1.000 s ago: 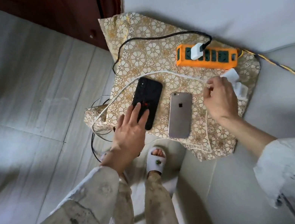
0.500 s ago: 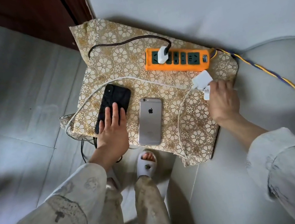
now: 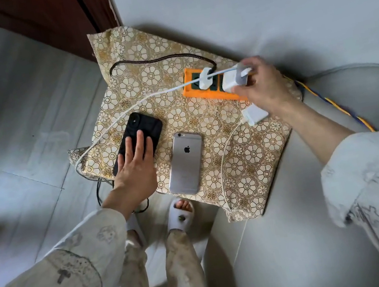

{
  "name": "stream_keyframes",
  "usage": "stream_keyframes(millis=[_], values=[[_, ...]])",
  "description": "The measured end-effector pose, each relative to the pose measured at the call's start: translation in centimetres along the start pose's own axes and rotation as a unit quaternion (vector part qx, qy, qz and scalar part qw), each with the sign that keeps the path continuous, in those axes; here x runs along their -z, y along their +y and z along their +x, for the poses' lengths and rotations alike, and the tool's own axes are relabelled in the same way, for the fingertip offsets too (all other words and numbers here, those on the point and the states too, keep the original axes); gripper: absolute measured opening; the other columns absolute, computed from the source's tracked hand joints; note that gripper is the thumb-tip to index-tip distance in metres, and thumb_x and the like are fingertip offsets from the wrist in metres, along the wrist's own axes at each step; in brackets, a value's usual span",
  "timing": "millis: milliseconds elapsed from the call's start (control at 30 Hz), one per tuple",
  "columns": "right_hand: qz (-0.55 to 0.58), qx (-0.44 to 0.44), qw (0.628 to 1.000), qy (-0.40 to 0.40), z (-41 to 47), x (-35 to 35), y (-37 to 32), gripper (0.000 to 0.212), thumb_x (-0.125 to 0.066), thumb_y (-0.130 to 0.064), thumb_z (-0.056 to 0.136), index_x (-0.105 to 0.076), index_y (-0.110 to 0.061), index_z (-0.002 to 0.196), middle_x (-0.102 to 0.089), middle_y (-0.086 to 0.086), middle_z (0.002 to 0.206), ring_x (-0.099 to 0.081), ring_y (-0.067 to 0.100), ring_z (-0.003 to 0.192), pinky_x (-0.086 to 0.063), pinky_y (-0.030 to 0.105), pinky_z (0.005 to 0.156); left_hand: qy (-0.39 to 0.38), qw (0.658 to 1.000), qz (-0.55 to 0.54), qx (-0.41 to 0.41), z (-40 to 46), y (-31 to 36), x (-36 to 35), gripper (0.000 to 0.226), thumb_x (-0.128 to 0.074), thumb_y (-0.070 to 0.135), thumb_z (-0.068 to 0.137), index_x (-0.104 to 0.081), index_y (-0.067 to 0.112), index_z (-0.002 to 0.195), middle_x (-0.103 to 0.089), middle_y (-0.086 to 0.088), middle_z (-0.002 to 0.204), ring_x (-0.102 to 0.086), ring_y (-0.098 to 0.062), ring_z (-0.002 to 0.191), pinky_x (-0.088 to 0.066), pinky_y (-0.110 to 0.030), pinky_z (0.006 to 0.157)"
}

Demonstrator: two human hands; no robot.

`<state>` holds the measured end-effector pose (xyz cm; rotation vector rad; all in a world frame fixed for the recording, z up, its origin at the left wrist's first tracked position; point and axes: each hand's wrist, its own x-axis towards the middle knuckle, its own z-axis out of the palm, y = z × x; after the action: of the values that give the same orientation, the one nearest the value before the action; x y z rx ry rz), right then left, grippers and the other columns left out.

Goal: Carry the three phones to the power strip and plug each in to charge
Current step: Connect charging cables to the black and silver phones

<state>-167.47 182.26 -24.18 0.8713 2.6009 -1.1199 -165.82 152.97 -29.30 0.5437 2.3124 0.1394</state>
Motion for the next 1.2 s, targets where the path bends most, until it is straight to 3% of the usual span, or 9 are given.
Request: stream_keyframes(millis=[167,467,633,733,867,1033,1200], values=[[-0.032,0.001,0.999,-0.036,1.9,0.0,-0.1,0.060,-0.076,-0.011,0.070,-0.049,-0.015,0.123,-0.057,0.006,0.128,-0.059,0.022,0.109,-0.049,0.035,0.093,-0.010,1.000,-0.019,-0.002,0.1,-0.6,0.4,0.073,-0.040,0.010,0.088,0.005,0.013,0.146,0.019,-0.006,0.155,0.016,-0.032,0.142,-0.006,-0.049,0.115],[-0.156,0.070,0.984,-0.046,2.6,-0.4,-0.4,0.055,-0.071,-0.010,0.073,-0.052,-0.011,0.124,-0.059,0.012,0.124,-0.056,0.029,0.111,-0.042,0.030,0.092,-0.028,0.999,-0.034,-0.004,0.2,-0.7,0.7,0.078,-0.042,0.007,0.084,0.006,0.016,0.145,0.021,-0.003,0.154,0.019,-0.029,0.142,-0.005,-0.048,0.116],[-0.242,0.129,0.959,-0.068,3.0,-0.6,-1.0,0.050,-0.070,-0.013,0.074,-0.054,-0.003,0.121,-0.056,0.020,0.118,-0.054,0.037,0.110,-0.046,0.042,0.092,-0.018,1.000,-0.024,0.001,0.1,-0.6,0.4,0.080,-0.042,0.006,0.083,0.007,0.016,0.145,0.022,-0.004,0.154,0.020,-0.029,0.141,-0.004,-0.048,0.116],[-0.251,0.127,0.957,-0.069,2.9,-0.6,-1.3,0.047,-0.069,-0.012,0.075,-0.055,-0.002,0.119,-0.056,0.021,0.117,-0.054,0.038,0.109,-0.047,0.046,0.091,-0.024,0.999,-0.026,0.004,0.1,-0.4,0.6,0.081,-0.041,0.005,0.081,0.008,0.015,0.145,0.023,-0.004,0.154,0.020,-0.029,0.141,-0.003,-0.048,0.116],[-0.260,0.137,0.953,-0.070,2.7,-1.0,-1.4,0.046,-0.069,-0.010,0.076,-0.055,0.000,0.119,-0.056,0.020,0.114,-0.056,0.035,0.105,-0.046,0.037,0.086,-0.031,0.999,-0.036,0.004,0.1,-0.4,0.9,0.078,-0.040,0.006,0.083,0.006,0.015,0.145,0.022,-0.004,0.154,0.019,-0.029,0.141,-0.004,-0.047,0.116],[-0.265,0.146,0.951,-0.064,2.6,-1.0,-1.5,0.045,-0.070,-0.011,0.075,-0.056,-0.001,0.117,-0.058,0.018,0.112,-0.058,0.034,0.101,-0.047,0.036,0.084,-0.033,0.999,-0.033,-0.004,0.2,-0.8,1.0,0.079,-0.041,0.007,0.083,0.007,0.017,0.145,0.021,-0.004,0.154,0.018,-0.029,0.142,-0.005,-0.045,0.116],[-0.237,0.104,0.965,-0.043,1.6,-1.6,-1.4,0.052,-0.068,-0.011,0.079,-0.047,-0.006,0.127,-0.057,0.015,0.123,-0.054,0.033,0.113,-0.046,0.037,0.090,-0.030,0.999,-0.042,-0.014,0.3,-1.1,0.8,0.079,-0.041,0.006,0.083,0.007,0.017,0.145,0.020,-0.003,0.155,0.018,-0.029,0.142,-0.005,-0.046,0.116]])
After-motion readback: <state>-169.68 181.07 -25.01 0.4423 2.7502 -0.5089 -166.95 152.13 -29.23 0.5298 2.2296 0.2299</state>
